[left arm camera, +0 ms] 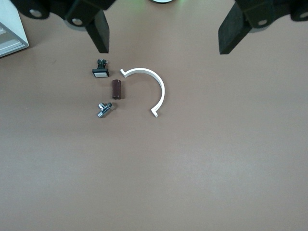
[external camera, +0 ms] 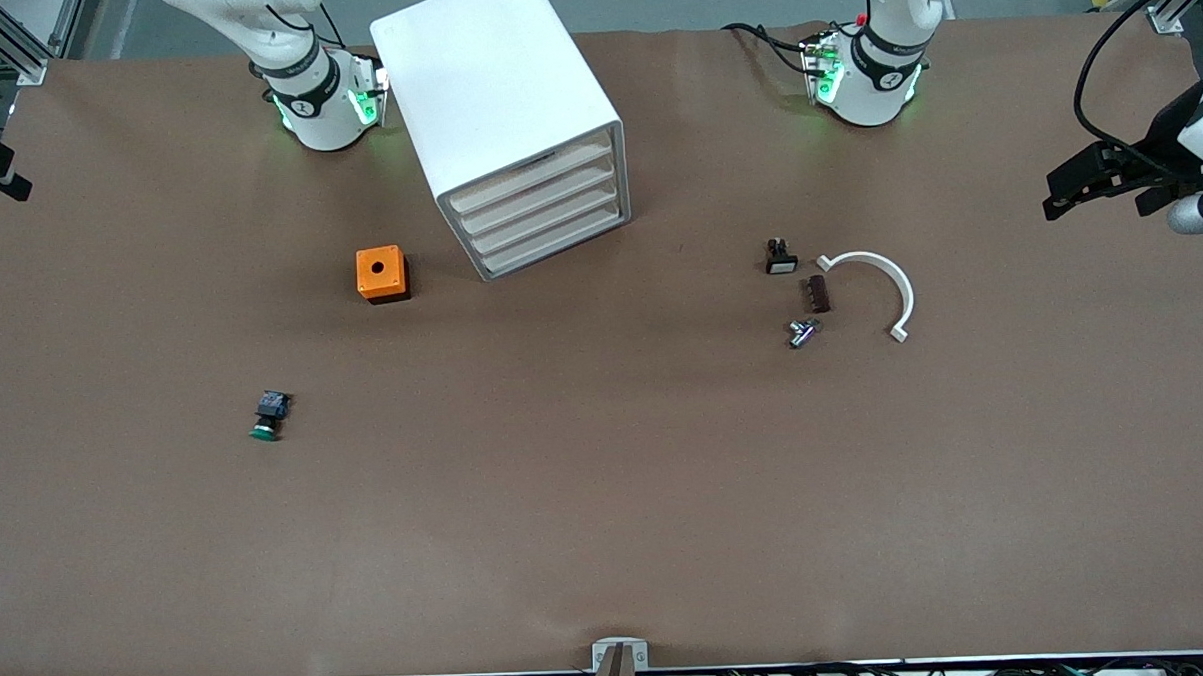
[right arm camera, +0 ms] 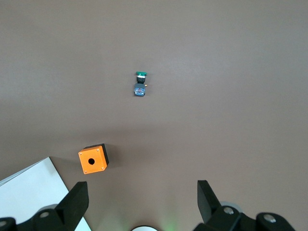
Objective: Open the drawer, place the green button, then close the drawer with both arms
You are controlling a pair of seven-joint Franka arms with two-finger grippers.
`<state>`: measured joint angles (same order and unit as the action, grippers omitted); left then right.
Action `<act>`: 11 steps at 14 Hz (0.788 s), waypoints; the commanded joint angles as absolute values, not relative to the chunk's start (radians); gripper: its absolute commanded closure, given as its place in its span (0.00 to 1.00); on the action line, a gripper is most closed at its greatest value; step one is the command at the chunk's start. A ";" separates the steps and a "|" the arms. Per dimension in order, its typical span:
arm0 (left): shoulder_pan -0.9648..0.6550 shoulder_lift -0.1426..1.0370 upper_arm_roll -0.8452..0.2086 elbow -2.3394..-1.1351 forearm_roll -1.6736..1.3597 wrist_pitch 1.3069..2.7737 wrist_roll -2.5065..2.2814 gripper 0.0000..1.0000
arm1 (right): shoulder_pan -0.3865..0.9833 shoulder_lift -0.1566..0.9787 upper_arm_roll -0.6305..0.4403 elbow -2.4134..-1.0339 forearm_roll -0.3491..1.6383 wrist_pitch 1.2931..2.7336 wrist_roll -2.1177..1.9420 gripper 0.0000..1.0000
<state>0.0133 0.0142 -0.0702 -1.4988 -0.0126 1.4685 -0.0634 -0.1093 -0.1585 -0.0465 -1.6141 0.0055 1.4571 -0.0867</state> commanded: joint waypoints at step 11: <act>-0.026 0.181 -0.101 -1.494 -0.053 1.447 -0.086 0.00 | -0.114 -0.173 -0.046 -1.623 0.014 1.457 -0.080 0.00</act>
